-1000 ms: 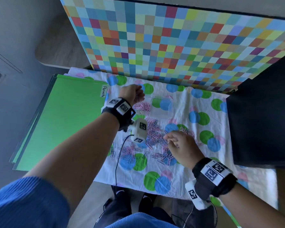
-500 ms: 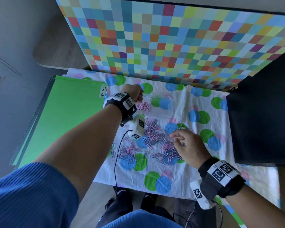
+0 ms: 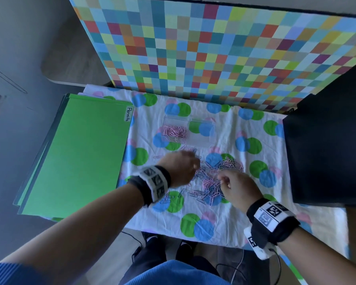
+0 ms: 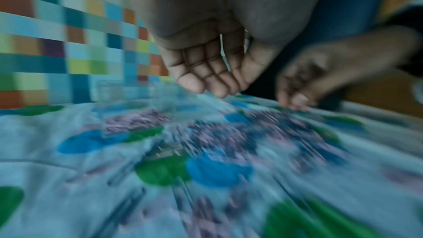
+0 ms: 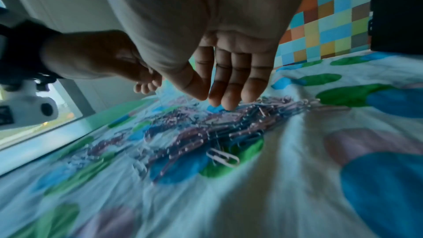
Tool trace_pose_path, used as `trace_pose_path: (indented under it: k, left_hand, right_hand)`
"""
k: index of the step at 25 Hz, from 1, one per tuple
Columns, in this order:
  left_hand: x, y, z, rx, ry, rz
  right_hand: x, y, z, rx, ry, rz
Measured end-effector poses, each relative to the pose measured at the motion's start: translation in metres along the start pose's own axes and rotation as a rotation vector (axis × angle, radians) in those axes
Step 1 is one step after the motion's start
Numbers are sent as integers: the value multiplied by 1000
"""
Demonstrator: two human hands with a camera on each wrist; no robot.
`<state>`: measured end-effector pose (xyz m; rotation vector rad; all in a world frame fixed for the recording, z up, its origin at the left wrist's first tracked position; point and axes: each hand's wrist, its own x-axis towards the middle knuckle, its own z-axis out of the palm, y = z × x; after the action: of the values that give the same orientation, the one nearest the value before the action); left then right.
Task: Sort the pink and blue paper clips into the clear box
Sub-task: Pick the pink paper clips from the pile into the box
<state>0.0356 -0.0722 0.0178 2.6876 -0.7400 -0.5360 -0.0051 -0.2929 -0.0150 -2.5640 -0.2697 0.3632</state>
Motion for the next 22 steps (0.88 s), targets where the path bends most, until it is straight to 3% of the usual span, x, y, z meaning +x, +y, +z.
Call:
trace_pose_path:
  k: [2, 6, 9, 12, 17, 22]
  left_hand:
    - [-15, 12, 28, 37, -70, 77]
    - [-35, 28, 71, 88, -27, 216]
    - [-46, 30, 91, 176, -79, 237]
    - [-57, 18, 87, 156, -41, 214]
    - [-64, 4, 76, 141, 31, 151]
    - [-38, 33, 82, 144, 64, 157]
  right_hand:
    - [-5, -2, 6, -54, -105, -11]
    - [-16, -3, 18, -125, -158, 4]
    - [-25, 2, 25, -122, -190, 29]
    - [-33, 0, 29, -57, -237, -28]
    - [-33, 5, 24, -14, -49, -54]
    - [-14, 1, 27, -131, 30, -89]
